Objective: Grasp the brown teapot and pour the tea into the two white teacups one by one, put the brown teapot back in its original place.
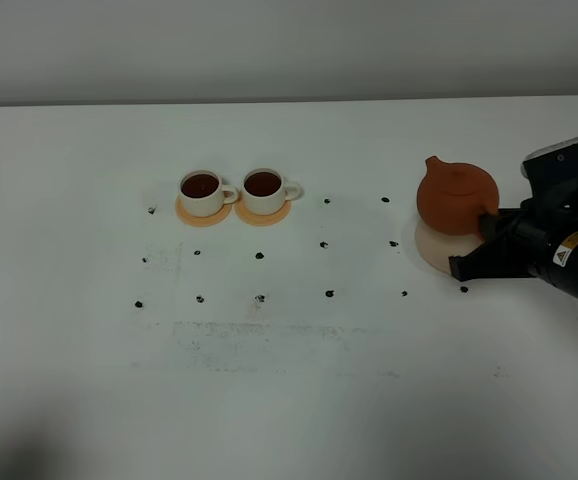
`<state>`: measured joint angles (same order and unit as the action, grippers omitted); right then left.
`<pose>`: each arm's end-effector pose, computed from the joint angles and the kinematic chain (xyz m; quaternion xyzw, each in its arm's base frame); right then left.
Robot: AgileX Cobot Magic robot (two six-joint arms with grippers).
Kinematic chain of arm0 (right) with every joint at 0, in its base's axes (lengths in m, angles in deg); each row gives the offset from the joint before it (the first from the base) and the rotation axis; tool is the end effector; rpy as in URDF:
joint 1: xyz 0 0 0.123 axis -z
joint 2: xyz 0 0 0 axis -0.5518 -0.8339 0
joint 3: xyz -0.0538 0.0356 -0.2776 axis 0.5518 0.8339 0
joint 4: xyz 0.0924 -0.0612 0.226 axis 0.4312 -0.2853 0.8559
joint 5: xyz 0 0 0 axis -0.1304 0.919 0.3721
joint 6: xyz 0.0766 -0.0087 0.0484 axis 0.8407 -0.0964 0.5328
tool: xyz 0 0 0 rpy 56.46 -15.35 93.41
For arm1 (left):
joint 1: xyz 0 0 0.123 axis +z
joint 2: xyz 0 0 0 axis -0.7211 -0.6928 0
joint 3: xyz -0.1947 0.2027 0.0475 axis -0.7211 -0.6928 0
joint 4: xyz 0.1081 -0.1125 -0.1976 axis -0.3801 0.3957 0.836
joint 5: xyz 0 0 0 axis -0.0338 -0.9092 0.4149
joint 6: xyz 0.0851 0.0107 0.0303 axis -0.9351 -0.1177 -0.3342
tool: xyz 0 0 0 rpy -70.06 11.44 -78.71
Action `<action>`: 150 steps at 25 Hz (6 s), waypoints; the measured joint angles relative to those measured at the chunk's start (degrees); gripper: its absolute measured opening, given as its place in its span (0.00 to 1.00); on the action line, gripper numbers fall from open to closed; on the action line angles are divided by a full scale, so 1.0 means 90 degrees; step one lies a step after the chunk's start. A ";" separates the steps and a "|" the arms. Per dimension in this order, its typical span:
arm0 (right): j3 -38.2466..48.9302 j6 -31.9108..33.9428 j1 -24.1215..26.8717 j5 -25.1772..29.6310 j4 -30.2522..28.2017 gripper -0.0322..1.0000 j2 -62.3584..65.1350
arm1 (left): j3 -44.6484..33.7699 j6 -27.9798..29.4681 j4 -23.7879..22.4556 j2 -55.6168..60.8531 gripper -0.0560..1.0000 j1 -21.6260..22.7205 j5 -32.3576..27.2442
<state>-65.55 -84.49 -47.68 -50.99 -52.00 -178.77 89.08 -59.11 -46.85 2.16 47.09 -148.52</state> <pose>0.2866 0.0756 0.1578 -0.1788 0.8715 0.0395 0.4550 -0.0065 -0.0032 0.2807 0.0483 0.8451 0.0187 0.5321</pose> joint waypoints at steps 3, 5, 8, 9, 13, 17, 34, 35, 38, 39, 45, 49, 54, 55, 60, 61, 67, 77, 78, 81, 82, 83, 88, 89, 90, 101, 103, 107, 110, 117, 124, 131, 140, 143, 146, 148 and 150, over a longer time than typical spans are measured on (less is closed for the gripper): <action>0.0000 0.0000 0.0046 -0.0061 0.0007 0.11 -0.0203 | 0.0000 0.0000 0.0000 0.0000 0.26 0.0000 0.0000; 0.0000 0.0000 0.0119 -0.0125 0.0012 0.11 -0.0332 | 0.0000 0.0000 0.0000 0.0000 0.26 0.0000 0.0000; 0.0000 0.0000 0.0233 -0.0159 0.0012 0.11 -0.0446 | 0.0000 0.0000 0.0000 0.0000 0.26 0.0000 0.0000; 0.0000 0.0000 0.0261 -0.0171 0.0013 0.11 -0.0452 | 0.0000 0.0000 0.0000 0.0000 0.26 0.0000 0.0000; 0.0000 0.0000 0.0382 -0.0217 -0.0009 0.11 -0.0457 | 0.0000 0.0000 0.0000 0.0000 0.26 0.0000 0.0000; 0.0000 0.0044 0.0436 -0.0241 -0.0039 0.11 -0.0510 | 0.0000 0.0000 0.0000 0.0000 0.26 0.0000 0.0000; 0.0309 0.0187 0.0443 -0.0798 -0.0066 0.11 -0.0601 | 0.0000 0.0000 0.0000 0.0000 0.26 0.0000 0.0000; 0.0309 0.0187 0.0443 -0.0805 -0.0074 0.11 -0.0607 | 0.0000 0.0000 0.0000 0.0000 0.26 0.0000 0.0000; 0.0309 0.0187 0.0443 -0.0818 -0.0081 0.11 -0.0682 | 0.0000 0.0000 0.0000 0.0000 0.26 0.0000 0.0000; 0.0309 0.0187 0.0443 -0.0810 -0.0081 0.11 -0.0702 | 0.0000 0.0000 0.0000 0.0000 0.26 0.0000 0.0000; 0.0309 0.0206 0.0443 -0.0862 -0.0123 0.11 -0.0841 | 0.0000 0.0000 0.0000 0.0000 0.26 0.0000 0.0000; 0.0309 0.0206 0.0443 -0.0863 -0.0137 0.11 -0.0890 | 0.0000 0.0000 0.0000 0.0000 0.26 0.0000 0.0000; 0.0309 0.0206 0.0443 -0.0868 -0.0151 0.11 -0.0890 | 0.0000 0.0000 0.0000 0.0000 0.26 0.0000 0.0000; 0.0309 0.0206 0.0443 -0.0868 -0.0151 0.11 -0.0890 | 0.0000 0.0000 0.0000 0.0000 0.26 0.0000 0.0000; 0.0309 0.0206 0.0443 -0.0868 -0.0165 0.13 -0.0890 | 0.0000 0.0000 0.0000 0.0000 0.26 0.0000 0.0000; 0.0309 0.0208 0.0443 -0.0868 -0.0167 0.15 -0.0890 | 0.0000 0.0000 0.0000 0.0000 0.26 0.0000 0.0000; 0.0266 0.0261 0.0443 -0.0931 -0.0173 0.37 -0.0890 | 0.0000 0.0000 0.0000 0.0000 0.26 0.0000 0.0000; 0.0260 0.0261 0.0443 -0.0788 -0.0173 0.49 -0.0657 | 0.0000 0.0000 0.0000 0.0000 0.26 0.0000 0.0000; 0.0260 0.0328 0.0443 -0.0760 -0.0173 0.49 -0.0582 | 0.0000 0.0000 0.0000 0.0000 0.26 0.0000 0.0000; 0.0266 0.0448 0.0443 -0.0550 -0.0173 0.49 -0.0183 | 0.0000 0.0000 0.0000 0.0000 0.26 0.0000 0.0000; 0.0266 0.0453 0.0427 -0.0458 -0.0173 0.49 -0.0029 | 0.0000 0.0000 0.0000 0.0000 0.26 0.0000 0.0000; 0.0271 0.0467 0.0421 -0.0348 -0.0167 0.49 0.0180 | 0.0000 0.0000 0.0000 0.0000 0.26 0.0000 0.0000; 0.0271 0.0467 0.0407 0.0338 -0.0217 0.49 0.1323 | 0.0000 0.0000 0.0000 0.0000 0.26 0.0000 0.0000; 0.0271 0.0467 0.0407 0.0518 -0.0227 0.49 0.1558 | 0.0000 0.0000 0.0000 0.0000 0.26 0.0000 0.0000; 0.0271 0.0467 0.0407 0.0679 -0.0241 0.49 0.1788 | 0.0000 0.0000 0.0000 0.0000 0.26 0.0000 0.0000; 0.0271 0.0474 0.0407 0.1058 -0.0123 0.49 0.2611 | 0.0000 0.0000 0.0000 0.0000 0.26 0.0000 0.0000; 0.0271 0.0474 0.0407 0.1016 -0.0123 0.49 0.2564 | 0.0000 0.0000 0.0000 0.0000 0.26 0.0000 0.0000; 0.0271 0.0474 0.0407 0.1000 -0.0116 0.49 0.2444 | 0.0000 0.0000 0.0000 0.0000 0.26 0.0000 0.0000; 0.0271 0.0474 0.0407 0.1065 -0.0116 0.49 0.2580 | 0.0000 0.0000 0.0000 0.0000 0.26 0.0000 0.0000; 0.0271 0.0446 0.0407 0.1652 -0.0075 0.49 0.4160 | 0.0000 0.0000 0.0000 0.0000 0.26 0.0000 0.0000; 0.0271 0.0447 0.0438 0.4765 0.0051 0.49 0.6409 | 0.0000 0.0000 0.0000 0.0000 0.26 0.0000 0.0000; 0.0028 0.0447 0.0813 0.7333 0.0313 0.49 0.7881 | 0.0000 0.0000 0.0000 0.0000 0.26 0.0000 0.0000; 0.0028 0.0427 0.0814 0.9131 0.0328 0.49 0.8664 | 0.0000 0.0000 0.0000 0.0000 0.26 0.0000 0.0000; 0.0022 0.0428 0.0814 0.9138 0.0327 0.49 0.8833 | 0.0000 0.0000 0.0000 0.0000 0.26 0.0000 0.0000; 0.0029 0.0421 0.0814 0.9124 0.0327 0.49 0.9000 | 0.0000 0.0000 0.0000 0.0000 0.26 0.0000 0.0000; 0.0213 0.0421 0.0814 0.8974 0.0275 0.49 0.9096 | 0.0000 0.0000 0.0000 0.0000 0.26 0.0000 0.0000; 0.0516 0.0421 0.0814 0.8898 0.0256 0.49 0.9190 | 0.0000 0.0000 0.0000 0.0000 0.26 0.0000 0.0000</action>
<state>-60.90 -80.71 -40.35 29.09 -49.70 -96.06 89.08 -59.11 -46.85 2.16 47.09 -148.52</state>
